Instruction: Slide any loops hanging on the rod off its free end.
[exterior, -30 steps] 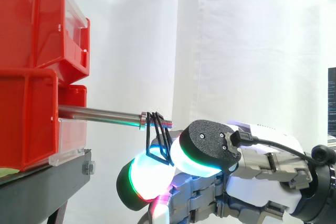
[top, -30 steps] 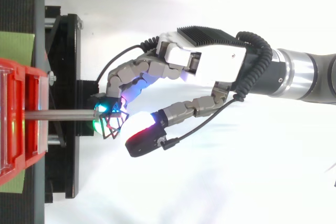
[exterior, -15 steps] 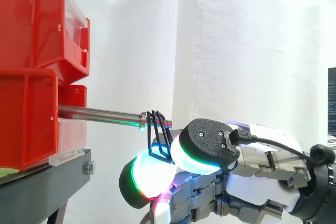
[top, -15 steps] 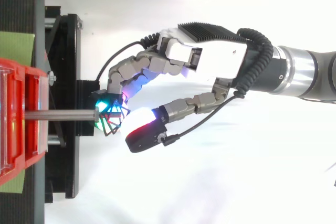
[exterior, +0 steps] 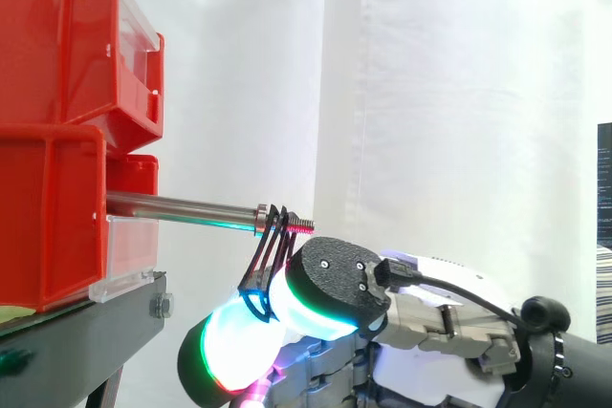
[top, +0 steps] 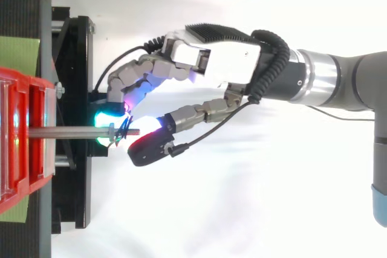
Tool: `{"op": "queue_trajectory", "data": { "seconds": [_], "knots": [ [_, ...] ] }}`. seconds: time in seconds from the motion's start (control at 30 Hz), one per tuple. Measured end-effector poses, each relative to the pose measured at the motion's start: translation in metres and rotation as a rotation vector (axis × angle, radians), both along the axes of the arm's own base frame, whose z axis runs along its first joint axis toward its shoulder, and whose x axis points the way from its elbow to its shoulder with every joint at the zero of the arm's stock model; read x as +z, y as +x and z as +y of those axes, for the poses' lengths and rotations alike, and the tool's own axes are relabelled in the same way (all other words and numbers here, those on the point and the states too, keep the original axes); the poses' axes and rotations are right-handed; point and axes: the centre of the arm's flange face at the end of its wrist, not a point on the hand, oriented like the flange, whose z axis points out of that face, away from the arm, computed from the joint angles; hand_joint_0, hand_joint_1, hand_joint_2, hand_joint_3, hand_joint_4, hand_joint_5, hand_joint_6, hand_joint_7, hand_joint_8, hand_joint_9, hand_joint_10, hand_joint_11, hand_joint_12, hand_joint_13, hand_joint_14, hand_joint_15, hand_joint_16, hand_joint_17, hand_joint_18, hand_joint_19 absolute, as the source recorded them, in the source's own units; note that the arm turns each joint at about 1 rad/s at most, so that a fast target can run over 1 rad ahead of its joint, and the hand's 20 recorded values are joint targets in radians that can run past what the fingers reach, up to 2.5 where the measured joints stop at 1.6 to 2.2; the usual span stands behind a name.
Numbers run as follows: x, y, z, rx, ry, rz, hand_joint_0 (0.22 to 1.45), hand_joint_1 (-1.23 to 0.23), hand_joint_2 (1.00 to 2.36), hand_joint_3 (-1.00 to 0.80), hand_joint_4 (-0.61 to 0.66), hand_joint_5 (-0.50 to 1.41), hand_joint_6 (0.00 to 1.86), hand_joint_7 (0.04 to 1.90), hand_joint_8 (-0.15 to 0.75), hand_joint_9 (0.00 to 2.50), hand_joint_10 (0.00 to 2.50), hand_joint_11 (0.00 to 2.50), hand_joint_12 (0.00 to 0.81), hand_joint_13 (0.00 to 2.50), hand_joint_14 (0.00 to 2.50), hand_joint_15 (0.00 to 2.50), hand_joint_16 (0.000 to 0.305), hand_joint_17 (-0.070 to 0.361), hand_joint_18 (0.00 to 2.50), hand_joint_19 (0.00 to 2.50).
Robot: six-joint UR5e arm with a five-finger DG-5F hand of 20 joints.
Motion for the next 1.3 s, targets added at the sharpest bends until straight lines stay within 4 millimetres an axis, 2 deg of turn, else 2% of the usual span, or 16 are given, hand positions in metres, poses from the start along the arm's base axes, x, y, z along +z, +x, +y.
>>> {"op": "queue_trajectory", "data": {
  "seconds": [0.33, 0.67, 1.3],
  "knots": [
    [-0.0007, 0.0020, 0.0007, 0.024, 0.014, 0.003, 0.60, -0.62, 1.02, -0.15, 0.08, -0.19, 0.90, 0.98, 0.346, 0.92, 0.01, 0.62, 0.375, 0.91, 0.01, 0.37, 0.055, 0.124, 0.87, 0.70],
    [0.0051, 0.0044, 0.0031, 0.039, 0.005, -0.034, 0.57, -0.59, 1.01, -0.32, 0.12, -0.19, 0.87, 0.95, 0.332, 0.91, 0.01, 0.63, 0.363, 0.90, 0.01, 0.39, 0.052, 0.118, 0.84, 0.73],
    [0.0049, 0.0038, 0.0045, 0.068, -0.015, -0.034, 0.54, -0.60, 1.01, -0.41, 0.15, -0.18, 0.84, 0.94, 0.343, 0.93, 0.01, 0.62, 0.374, 0.91, 0.01, 0.39, 0.054, 0.122, 0.87, 0.73]
  ]
}}
